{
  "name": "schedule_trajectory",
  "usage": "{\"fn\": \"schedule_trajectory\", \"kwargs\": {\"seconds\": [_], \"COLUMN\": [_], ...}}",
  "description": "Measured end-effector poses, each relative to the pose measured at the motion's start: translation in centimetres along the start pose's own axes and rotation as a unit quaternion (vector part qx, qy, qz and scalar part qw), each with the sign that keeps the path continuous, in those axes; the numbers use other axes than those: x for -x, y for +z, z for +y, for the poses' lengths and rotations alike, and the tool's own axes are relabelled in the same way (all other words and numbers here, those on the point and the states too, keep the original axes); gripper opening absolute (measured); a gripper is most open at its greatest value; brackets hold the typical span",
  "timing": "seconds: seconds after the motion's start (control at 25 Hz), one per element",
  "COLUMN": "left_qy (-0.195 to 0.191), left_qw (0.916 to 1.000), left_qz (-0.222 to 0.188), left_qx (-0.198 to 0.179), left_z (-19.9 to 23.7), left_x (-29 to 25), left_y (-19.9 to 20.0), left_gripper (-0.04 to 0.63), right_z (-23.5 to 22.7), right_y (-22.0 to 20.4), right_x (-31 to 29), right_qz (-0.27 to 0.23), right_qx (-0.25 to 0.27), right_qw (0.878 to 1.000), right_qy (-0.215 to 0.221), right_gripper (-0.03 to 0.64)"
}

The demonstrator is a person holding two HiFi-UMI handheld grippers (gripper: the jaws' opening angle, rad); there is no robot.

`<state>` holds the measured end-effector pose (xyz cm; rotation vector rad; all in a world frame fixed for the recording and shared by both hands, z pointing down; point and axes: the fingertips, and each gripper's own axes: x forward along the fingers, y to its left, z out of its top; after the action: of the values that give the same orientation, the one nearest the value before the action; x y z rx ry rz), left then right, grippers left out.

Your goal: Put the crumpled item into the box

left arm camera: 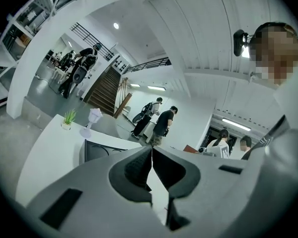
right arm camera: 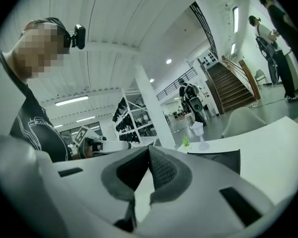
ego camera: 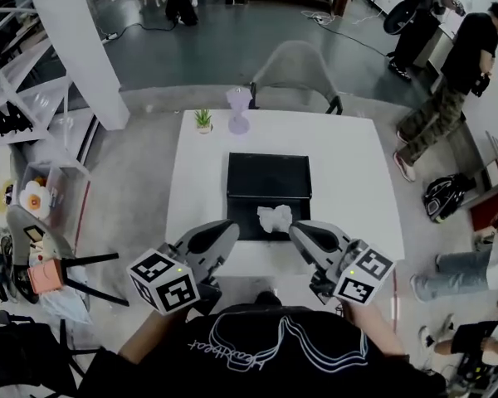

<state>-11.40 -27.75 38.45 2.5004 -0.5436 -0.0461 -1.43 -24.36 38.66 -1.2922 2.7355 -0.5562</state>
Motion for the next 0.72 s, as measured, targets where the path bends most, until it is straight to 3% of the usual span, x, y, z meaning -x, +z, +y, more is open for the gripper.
{"fn": "schedule_trajectory", "kwargs": {"seconds": [0.2, 0.72], "left_qy": [-0.026, -0.057], "left_qw": [0.9996, 0.9980], "left_qz": [0.004, 0.016], "left_qx": [-0.011, -0.023], "left_z": [-1.8, -3.8], "left_x": [-0.4, -0.9], "left_y": [-0.2, -1.1], "left_gripper": [0.008, 0.008], "right_z": [1.0, 1.5], "right_y": [0.9, -0.1], "right_x": [1.6, 2.9], "right_qz": [-0.035, -0.034], "right_qx": [0.011, 0.018], "right_qw": [0.999, 0.999], "right_qy": [-0.004, -0.015], "right_gripper": [0.003, 0.003]}}
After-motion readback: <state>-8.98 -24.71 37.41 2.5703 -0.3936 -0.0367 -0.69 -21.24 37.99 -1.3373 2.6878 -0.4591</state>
